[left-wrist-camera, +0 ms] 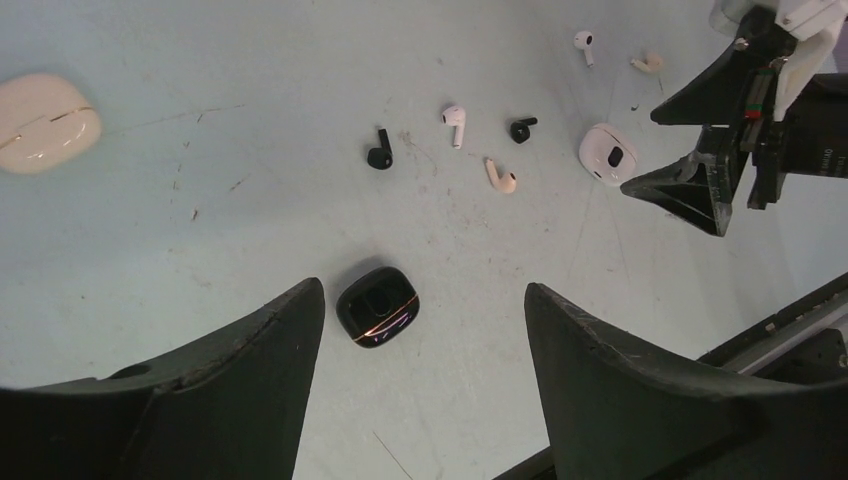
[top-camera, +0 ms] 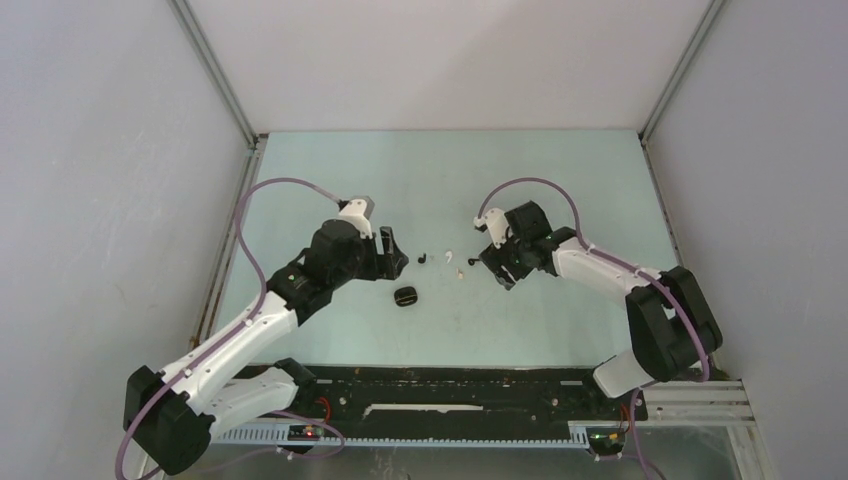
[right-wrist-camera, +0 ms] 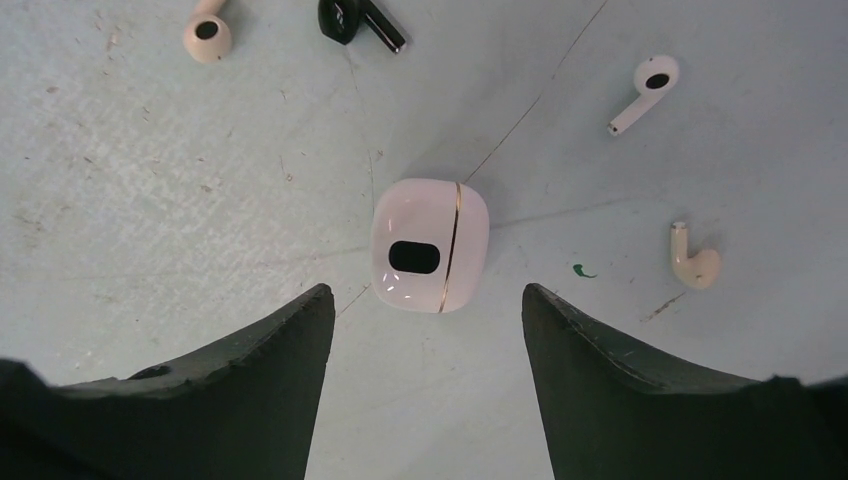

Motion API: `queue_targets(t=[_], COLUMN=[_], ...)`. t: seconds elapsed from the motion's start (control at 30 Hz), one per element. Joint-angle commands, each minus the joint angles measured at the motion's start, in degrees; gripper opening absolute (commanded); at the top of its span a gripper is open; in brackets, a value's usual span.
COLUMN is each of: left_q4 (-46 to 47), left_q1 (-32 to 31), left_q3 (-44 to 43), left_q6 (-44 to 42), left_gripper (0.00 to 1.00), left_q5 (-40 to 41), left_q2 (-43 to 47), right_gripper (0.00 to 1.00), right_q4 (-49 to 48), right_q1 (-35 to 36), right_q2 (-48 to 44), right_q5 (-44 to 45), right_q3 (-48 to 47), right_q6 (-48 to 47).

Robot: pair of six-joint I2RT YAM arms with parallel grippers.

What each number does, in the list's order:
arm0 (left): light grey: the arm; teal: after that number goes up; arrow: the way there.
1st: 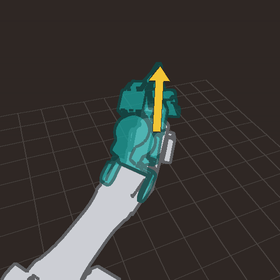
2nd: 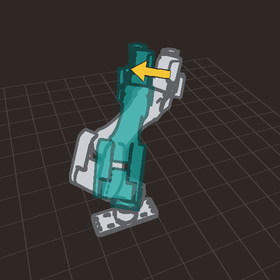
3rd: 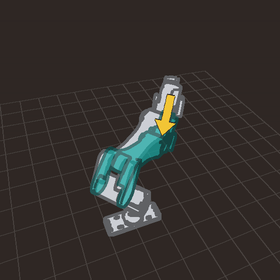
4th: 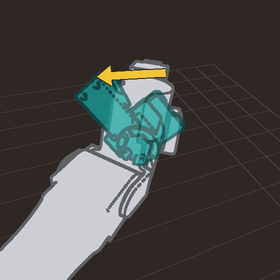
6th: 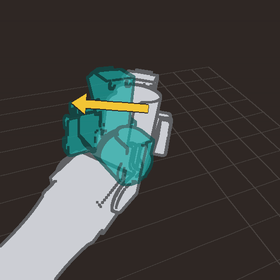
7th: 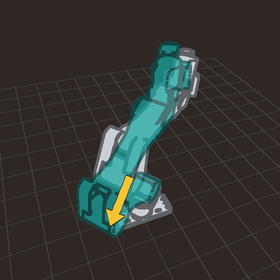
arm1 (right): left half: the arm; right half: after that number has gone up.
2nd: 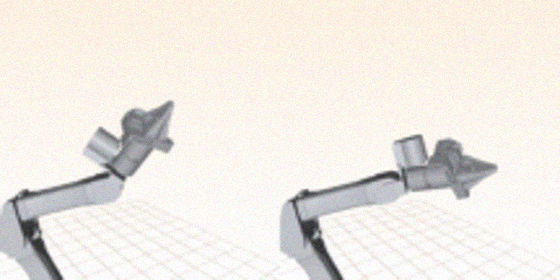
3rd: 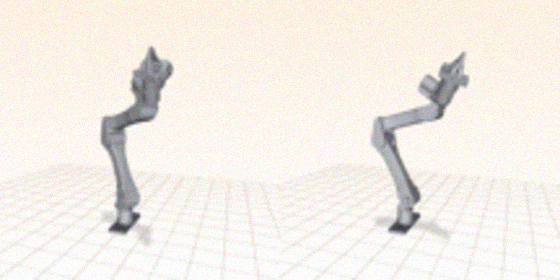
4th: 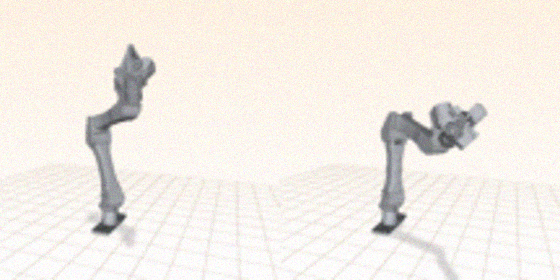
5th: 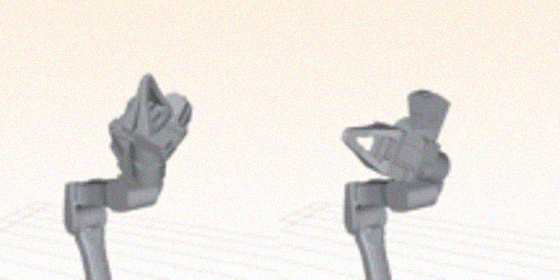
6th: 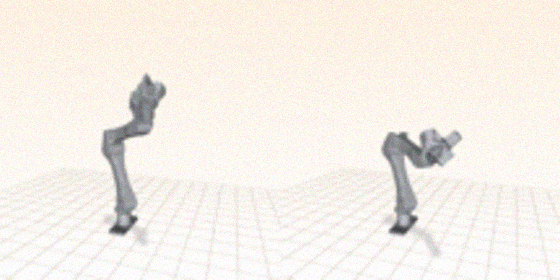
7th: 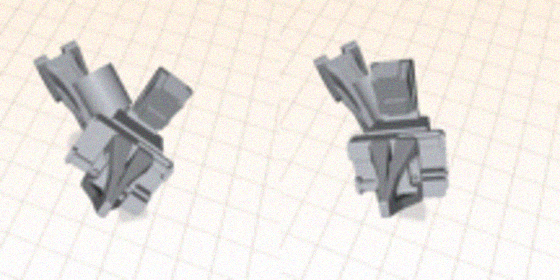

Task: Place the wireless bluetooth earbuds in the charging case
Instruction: Pick up the charging case from the center of the board, then pass from the right arm to the left

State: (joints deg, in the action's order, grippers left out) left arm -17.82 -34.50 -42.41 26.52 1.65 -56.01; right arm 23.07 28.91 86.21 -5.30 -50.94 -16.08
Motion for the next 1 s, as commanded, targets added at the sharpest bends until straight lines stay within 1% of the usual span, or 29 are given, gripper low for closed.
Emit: queue_targets(t=[0.0,0.27,0.37,0.53,0.6,0.7,0.8,0.87,0.97], left_q4=[1.08,2.68,3.0,4.02,5.45,9.44,12.08,13.97,18.31], left_q1=[-0.75,-2.59,-3.27,-4.19,-4.36,-4.4,-4.48,-4.66,-4.62], left_q3=[-0.28,0.02,0.11,0.12,0.6,1.65,1.53,1.49,2.43], left_q6=[1.71,2.84,3.0,3.11,3.71,5.51,6.89,8.29,10.62], left_gripper=[0.8,0.79,0.78,0.77,0.77,0.77,0.77,0.77,0.77], left_q5=[-0.06,-1.21,-3.14,-3.38,-4.04,-6.32,-9.99,-12.34,-16.97], left_q2=[1.1,-0.34,-1.08,-2.46,-3.14,-4.21,-5.12,-5.18,-5.29], right_gripper=[0.72,0.66,0.63,0.52,0.45,0.39,0.36,0.34,0.34], right_q4=[-0.1,-0.2,-0.13,0.28,0.91,1.99,1.66,1.58,1.93], right_q1=[-0.51,-0.7,-0.71,-0.71,-0.84,-1.26,-1.32,-1.61,-2.31], right_q2=[2.41,5.76,7.44,9.08,8.68,5.25,-0.84,-5.74,-12.89], right_q5=[-1.08,-1.23,-0.77,-0.88,-0.92,-3.6,-7.84,-12.98,-23.37], right_q3=[-2.24,-3.13,-3.7,-4.08,-4.33,-4.08,-1.99,-0.11,2.64], right_q6=[-0.25,-0.69,-0.86,-1.36,-1.7,-2.83,-5.04,-7.06,-9.78])
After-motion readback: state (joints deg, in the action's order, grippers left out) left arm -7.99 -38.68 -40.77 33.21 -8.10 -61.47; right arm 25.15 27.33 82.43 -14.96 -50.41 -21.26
